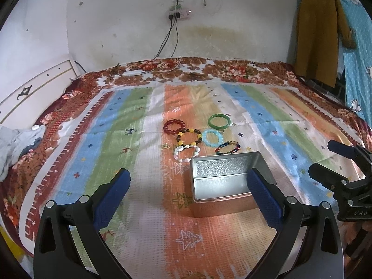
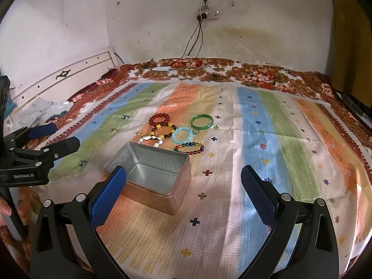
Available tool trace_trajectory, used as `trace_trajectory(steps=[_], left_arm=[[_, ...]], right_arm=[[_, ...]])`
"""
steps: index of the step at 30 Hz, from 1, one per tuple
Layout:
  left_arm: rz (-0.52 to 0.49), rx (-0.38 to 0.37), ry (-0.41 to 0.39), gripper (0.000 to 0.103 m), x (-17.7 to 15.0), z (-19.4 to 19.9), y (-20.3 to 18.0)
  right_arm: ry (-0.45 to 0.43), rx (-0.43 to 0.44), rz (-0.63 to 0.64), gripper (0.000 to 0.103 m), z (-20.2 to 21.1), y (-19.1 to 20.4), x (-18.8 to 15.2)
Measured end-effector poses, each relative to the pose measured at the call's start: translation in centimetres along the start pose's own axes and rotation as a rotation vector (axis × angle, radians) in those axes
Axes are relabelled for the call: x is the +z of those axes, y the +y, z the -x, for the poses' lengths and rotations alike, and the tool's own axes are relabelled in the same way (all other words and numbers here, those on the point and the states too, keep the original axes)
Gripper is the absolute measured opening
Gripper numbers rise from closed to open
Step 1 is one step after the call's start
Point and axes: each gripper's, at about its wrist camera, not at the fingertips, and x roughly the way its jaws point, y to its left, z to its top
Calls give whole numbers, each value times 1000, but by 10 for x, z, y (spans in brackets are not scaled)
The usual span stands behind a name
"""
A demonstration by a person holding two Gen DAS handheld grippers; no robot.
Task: Organize jewelry
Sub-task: 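Move both tools toward the bracelets beside the silver tin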
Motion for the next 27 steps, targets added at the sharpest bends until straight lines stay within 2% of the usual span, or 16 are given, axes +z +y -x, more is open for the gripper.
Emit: trace_trajectory(steps=[10,23,27], left_arm=[[46,33,-6,98,6,-4,15],[-46,19,40,98,27,-36,3],[-29,11,40,98,34,-44,4]], right_arm=[[11,-5,-30,101,-11,-6,12],[26,-6,-45,101,-27,-21,31],[17,-4,-37,101,-33,-20,39]])
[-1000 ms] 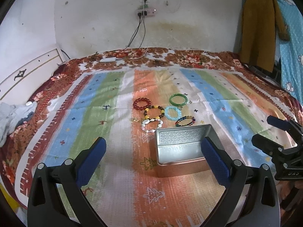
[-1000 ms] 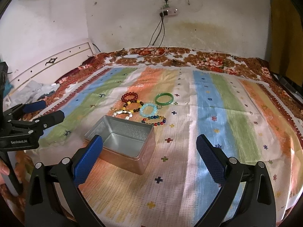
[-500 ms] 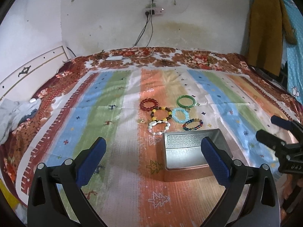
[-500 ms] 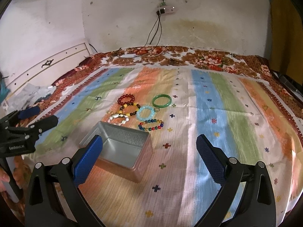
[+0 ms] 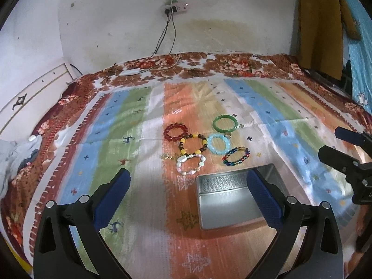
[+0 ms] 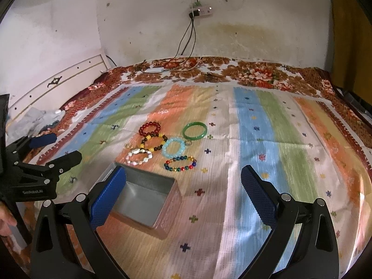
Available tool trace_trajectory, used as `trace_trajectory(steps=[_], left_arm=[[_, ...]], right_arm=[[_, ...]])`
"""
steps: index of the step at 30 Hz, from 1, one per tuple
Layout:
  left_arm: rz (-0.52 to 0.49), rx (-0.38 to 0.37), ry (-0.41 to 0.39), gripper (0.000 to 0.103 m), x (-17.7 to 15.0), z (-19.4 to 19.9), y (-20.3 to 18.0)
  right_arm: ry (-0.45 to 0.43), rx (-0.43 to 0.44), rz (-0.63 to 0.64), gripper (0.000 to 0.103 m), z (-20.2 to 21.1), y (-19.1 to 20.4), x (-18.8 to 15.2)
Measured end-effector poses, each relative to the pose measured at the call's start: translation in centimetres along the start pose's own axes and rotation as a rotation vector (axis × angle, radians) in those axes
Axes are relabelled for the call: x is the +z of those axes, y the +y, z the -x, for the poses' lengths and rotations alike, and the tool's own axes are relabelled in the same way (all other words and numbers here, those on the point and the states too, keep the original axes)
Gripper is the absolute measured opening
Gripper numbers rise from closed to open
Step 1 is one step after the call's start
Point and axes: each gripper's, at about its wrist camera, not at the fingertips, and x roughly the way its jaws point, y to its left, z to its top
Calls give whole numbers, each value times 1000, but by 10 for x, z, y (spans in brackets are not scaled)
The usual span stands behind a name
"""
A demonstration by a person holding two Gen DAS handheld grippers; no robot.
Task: Organize jewelry
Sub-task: 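Move both tools toward the bracelets beside the silver tin, then lower left tool to white-pink bracelet while right tool approaches multicolour bracelet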
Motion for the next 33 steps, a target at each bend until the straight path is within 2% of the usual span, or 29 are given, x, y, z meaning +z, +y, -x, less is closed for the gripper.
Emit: trace_trajectory(steps=[4,14,22,27,33], left_arm=[[1,2,15,98,0,-5,-1],[27,4,47,98,9,-20,7],[6,30,49,98,17,-38,7],[53,28,91,98,27,-58,16],[45,30,113,98,31,-73,15]], right_arm=[[8,1,30,101,-6,5,3],[38,-14,-19,101,-25,-9,17],[55,-18,-12,101,-43,-12,24],[75,-27,-3,101,-56,-13,29],[94,-16,-2,101,-70,-14,34]])
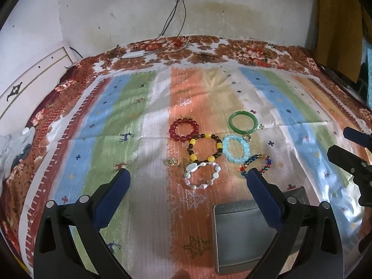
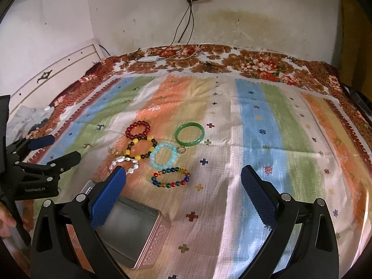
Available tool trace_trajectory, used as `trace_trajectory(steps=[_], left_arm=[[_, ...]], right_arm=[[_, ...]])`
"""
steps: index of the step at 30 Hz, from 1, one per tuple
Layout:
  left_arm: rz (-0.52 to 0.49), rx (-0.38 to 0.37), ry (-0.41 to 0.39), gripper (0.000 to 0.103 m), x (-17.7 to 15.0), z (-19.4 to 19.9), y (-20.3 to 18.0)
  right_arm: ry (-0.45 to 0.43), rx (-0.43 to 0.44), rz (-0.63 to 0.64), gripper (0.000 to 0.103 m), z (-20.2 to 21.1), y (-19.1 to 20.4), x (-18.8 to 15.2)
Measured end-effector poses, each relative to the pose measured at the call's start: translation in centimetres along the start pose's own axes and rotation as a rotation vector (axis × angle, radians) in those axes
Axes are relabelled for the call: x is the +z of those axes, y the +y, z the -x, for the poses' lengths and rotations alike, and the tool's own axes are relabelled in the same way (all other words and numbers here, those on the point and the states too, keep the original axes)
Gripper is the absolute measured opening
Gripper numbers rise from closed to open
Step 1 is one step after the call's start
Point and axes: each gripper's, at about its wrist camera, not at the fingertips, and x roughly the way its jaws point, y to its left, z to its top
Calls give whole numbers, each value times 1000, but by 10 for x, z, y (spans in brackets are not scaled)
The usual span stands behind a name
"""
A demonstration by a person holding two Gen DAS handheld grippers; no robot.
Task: Organize jewelry
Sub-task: 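Lower left tool to white-pink bracelet while right tool approaches multicolour bracelet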
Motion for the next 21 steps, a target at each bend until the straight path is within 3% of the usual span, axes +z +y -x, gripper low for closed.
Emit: trace_trajectory(steps=[21], left_arm=[[116,-15,192,98,14,-66,25]], right_arm=[[178,17,-41,101,-60,-15,14]])
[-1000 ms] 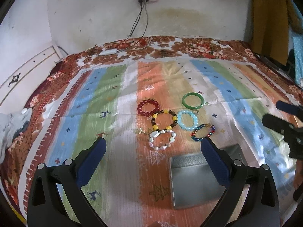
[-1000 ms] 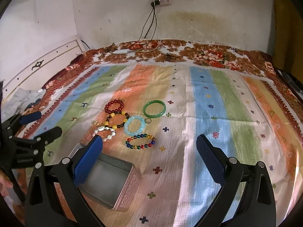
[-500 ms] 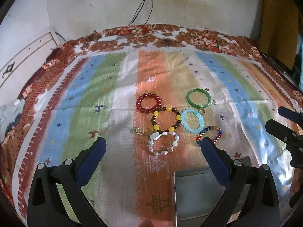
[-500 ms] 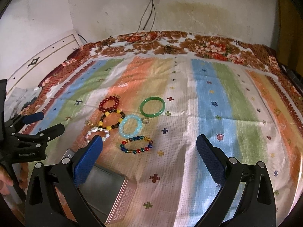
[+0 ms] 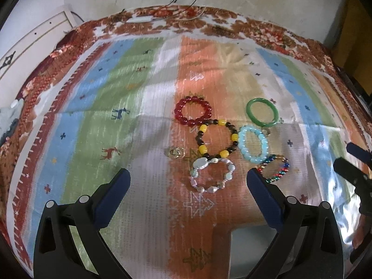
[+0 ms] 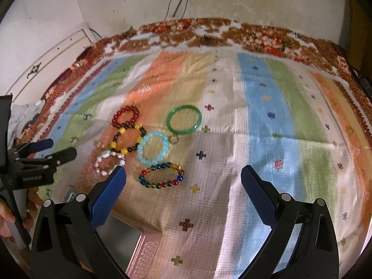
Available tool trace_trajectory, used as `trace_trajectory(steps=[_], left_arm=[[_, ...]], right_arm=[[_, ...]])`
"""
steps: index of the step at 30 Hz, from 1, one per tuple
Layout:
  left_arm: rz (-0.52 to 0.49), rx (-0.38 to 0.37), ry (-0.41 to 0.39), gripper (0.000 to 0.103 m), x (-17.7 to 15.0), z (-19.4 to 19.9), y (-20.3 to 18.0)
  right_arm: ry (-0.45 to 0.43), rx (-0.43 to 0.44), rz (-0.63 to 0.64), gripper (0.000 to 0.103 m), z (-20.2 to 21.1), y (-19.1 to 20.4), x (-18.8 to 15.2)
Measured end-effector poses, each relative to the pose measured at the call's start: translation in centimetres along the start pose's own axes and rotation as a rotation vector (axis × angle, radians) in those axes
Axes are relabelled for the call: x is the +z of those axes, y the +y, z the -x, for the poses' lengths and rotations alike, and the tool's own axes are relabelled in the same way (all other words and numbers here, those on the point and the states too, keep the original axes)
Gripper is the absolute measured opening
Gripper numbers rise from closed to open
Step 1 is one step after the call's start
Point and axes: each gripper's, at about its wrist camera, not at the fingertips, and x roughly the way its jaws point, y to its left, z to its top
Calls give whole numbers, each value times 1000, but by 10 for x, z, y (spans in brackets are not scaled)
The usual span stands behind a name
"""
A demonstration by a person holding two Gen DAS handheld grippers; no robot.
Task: Organize jewelry
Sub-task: 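Lower left tool to white-pink bracelet while right tool approaches multicolour bracelet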
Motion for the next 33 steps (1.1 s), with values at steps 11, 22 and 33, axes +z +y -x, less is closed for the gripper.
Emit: trace_trajectory(steps=[11,22,33], left_arm=[[22,-13,182,98,3,-47,8],[10,-16,234,97,5,-65,5],[-5,-8,276,86,5,-84,5]], right_arm=[[142,14,-77,101,-36,-13,1],[218,17,-110,101,-61,-19,3],[279,-16,-77,98,-88,-13,3]])
